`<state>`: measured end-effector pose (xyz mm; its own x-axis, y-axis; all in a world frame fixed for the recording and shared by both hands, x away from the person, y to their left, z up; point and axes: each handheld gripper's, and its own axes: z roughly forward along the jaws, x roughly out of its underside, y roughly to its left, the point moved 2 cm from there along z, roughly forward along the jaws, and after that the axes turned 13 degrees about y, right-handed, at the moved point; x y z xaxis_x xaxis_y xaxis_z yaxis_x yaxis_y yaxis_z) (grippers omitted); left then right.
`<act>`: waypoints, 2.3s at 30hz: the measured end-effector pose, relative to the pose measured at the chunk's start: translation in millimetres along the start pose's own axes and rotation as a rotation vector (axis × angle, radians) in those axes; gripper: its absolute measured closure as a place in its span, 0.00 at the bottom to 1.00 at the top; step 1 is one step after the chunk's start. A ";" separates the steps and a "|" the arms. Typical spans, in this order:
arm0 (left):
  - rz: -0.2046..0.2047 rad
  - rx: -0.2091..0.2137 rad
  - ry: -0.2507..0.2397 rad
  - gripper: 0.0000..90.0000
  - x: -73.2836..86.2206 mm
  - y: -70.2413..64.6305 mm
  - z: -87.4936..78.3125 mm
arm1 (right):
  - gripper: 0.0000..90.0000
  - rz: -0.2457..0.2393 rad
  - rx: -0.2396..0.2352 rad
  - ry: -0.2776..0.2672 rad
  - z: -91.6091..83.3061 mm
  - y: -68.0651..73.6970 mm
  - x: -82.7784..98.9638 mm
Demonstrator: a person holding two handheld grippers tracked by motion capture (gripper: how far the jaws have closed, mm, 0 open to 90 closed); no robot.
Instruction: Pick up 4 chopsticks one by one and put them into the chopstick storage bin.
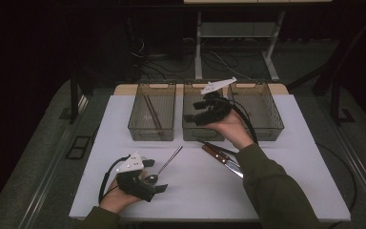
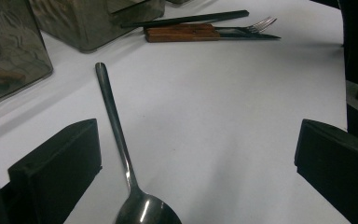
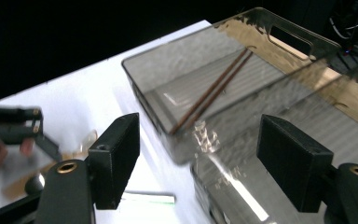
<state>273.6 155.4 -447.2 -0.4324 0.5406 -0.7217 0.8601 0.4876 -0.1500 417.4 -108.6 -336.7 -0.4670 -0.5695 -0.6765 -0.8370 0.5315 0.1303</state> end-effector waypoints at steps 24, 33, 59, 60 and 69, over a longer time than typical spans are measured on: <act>-0.006 -0.016 0.015 0.00 0.6 1.0 2.0 | 0.34 0.053 0.007 -0.001 -62.1 -16.8 115.2; -0.004 -0.022 0.014 0.00 1.0 1.2 1.3 | 0.45 0.077 0.014 0.034 -69.9 -23.8 151.0; 0.002 -0.039 0.027 0.00 1.4 1.1 1.0 | 0.90 0.041 0.119 0.190 -52.7 -42.7 199.8; 0.002 -0.039 0.027 0.00 1.3 1.2 1.1 | 0.92 0.045 0.124 0.194 -52.1 -43.9 200.4; 0.002 -0.038 0.031 0.00 1.5 1.1 1.8 | 0.98 0.078 0.137 0.229 -44.2 -53.9 206.0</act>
<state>274.4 155.5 -449.7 -0.4392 0.5628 -0.7003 0.8505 0.5116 -0.1221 353.7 -282.3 -451.1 -0.5936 -0.6426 -0.4845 -0.7572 0.6498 0.0658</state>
